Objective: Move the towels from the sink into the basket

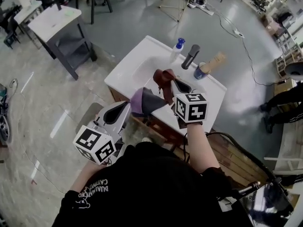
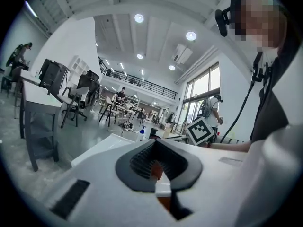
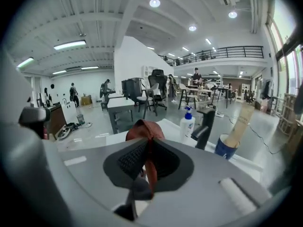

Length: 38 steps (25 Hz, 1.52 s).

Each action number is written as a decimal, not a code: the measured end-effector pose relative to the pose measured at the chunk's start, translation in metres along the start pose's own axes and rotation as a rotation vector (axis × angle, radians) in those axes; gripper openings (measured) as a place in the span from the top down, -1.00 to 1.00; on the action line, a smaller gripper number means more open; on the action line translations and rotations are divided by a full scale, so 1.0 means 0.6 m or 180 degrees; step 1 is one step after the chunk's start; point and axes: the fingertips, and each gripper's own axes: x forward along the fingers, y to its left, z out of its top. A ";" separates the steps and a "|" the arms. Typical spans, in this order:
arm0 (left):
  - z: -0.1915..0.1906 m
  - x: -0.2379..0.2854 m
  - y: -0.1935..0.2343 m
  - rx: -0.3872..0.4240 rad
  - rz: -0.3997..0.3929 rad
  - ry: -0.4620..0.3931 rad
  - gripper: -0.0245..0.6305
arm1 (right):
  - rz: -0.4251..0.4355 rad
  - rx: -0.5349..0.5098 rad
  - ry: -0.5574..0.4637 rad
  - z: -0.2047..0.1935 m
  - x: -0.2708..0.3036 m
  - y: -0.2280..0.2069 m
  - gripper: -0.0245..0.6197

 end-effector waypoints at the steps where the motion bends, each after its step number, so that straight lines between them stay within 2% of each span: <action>1: 0.006 -0.017 -0.003 0.0030 0.0026 -0.0040 0.92 | 0.0085 0.0004 -0.0066 0.015 -0.008 0.021 0.81; 4: 0.024 -0.073 -0.005 0.0085 0.0149 -0.0169 0.92 | 0.0282 -0.0107 -0.0214 0.054 -0.029 0.086 0.81; 9: 0.038 -0.183 0.012 0.0080 0.0522 -0.0370 0.92 | 0.0634 -0.0535 -0.0302 0.088 -0.034 0.228 0.81; 15: 0.033 -0.310 0.038 0.0039 0.0977 -0.0554 0.92 | 0.1169 -0.0734 -0.0199 0.070 -0.026 0.391 0.81; 19: 0.032 -0.396 0.048 -0.0017 0.1283 -0.0661 0.92 | 0.1371 -0.0985 -0.0170 0.068 -0.030 0.482 0.81; 24: 0.012 -0.505 0.060 -0.0093 0.1584 -0.0793 0.92 | 0.1629 -0.1134 -0.0177 0.051 -0.038 0.597 0.81; 32: 0.018 -0.617 0.078 -0.0048 0.1921 -0.0929 0.92 | 0.1994 -0.1352 -0.0269 0.046 -0.058 0.735 0.81; 38: 0.019 -0.651 0.085 0.0000 0.2003 -0.0967 0.92 | 0.2067 -0.1443 -0.0267 0.037 -0.057 0.773 0.81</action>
